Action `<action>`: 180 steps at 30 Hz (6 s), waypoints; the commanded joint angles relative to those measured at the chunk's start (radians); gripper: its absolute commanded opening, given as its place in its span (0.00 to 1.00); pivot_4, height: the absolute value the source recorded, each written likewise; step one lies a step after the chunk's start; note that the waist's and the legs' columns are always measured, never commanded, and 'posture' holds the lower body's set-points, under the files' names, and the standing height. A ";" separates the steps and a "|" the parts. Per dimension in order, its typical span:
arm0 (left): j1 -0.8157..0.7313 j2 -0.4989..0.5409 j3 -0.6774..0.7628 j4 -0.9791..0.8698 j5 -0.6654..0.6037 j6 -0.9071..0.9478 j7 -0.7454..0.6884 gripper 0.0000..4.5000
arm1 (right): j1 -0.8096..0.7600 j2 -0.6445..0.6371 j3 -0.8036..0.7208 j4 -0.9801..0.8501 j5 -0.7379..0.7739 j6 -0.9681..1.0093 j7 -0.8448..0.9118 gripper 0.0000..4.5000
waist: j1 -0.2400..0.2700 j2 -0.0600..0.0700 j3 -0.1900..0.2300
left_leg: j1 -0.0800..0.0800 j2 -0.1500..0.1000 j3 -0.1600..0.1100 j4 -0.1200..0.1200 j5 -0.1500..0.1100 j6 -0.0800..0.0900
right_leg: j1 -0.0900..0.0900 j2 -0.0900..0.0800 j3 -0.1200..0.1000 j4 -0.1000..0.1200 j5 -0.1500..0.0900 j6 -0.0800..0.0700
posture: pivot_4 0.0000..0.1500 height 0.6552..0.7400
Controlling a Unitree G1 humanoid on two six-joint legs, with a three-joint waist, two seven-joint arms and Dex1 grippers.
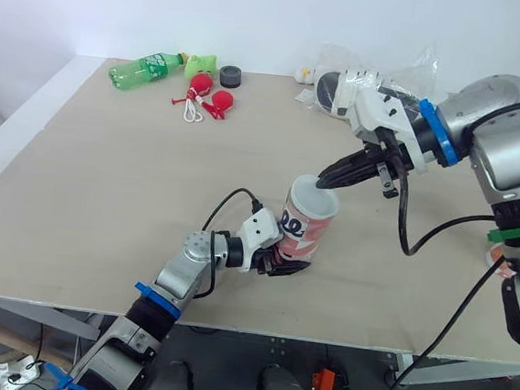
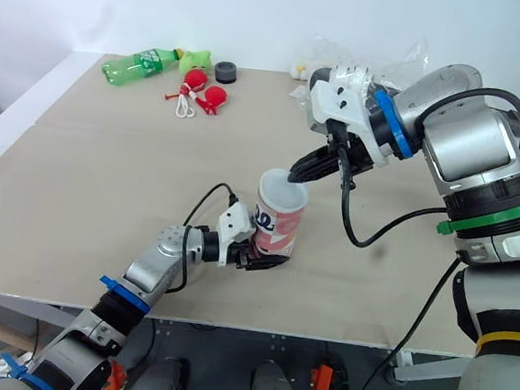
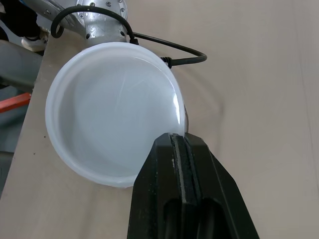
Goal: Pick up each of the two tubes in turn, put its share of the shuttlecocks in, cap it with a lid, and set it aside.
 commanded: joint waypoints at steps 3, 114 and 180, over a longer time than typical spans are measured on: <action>-0.010 0.009 0.008 0.018 0.005 0.011 0.003 0.69 | -0.005 0.008 0.001 0.018 -0.030 -0.028 0.042 0.30 | 0.000 0.000 0.000 | 0.000 0.000 0.000 0.000 0.000 0.000 | 0.000 0.000 0.000 0.000 0.000 0.000 | 1.00 1.00; 0.208 0.383 0.179 -0.227 -0.201 0.117 -0.231 1.00 | 0.981 0.490 -0.367 -0.289 0.032 -0.262 -0.685 0.99 | -0.003 -0.009 -0.001 | 0.006 0.005 0.000 -0.006 0.002 0.003 | 0.001 0.006 0.001 0.000 0.002 -0.006 | 1.00 1.00; 0.106 0.319 0.281 -0.308 -0.253 0.174 -0.019 1.00 | 1.273 0.437 -0.890 -0.677 0.074 -0.059 -1.343 0.99 | -0.002 -0.008 -0.001 | 0.002 0.005 0.001 -0.008 0.001 0.004 | -0.003 0.006 0.002 0.000 -0.002 -0.007 | 1.00 1.00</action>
